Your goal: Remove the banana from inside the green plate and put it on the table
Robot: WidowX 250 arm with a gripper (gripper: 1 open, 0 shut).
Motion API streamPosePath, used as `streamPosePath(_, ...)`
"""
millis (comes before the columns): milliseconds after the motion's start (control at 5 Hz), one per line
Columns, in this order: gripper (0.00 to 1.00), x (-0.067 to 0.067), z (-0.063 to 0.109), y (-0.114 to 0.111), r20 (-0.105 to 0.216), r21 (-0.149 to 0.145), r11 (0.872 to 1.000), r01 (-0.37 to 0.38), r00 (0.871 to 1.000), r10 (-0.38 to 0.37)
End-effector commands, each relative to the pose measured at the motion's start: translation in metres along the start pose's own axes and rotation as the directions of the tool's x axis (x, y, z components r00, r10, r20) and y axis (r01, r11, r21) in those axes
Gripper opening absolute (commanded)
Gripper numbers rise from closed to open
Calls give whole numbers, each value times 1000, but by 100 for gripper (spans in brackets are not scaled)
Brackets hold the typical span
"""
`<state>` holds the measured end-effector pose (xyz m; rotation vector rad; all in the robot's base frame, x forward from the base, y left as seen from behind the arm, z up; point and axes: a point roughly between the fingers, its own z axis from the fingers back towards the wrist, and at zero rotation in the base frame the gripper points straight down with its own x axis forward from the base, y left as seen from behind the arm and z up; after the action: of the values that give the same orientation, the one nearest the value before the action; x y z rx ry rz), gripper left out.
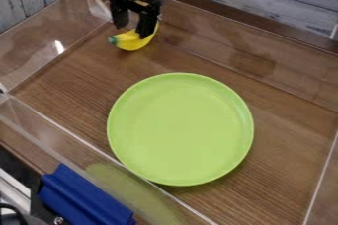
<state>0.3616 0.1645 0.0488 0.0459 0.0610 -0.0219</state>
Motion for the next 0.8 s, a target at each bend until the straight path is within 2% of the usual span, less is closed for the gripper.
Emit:
streamPosePath(0, 100, 6, 26, 8, 74, 32, 999, -15, 997, 13)
streamPosePath(600, 100, 4, 37, 7, 100, 32, 999, -24, 995, 20)
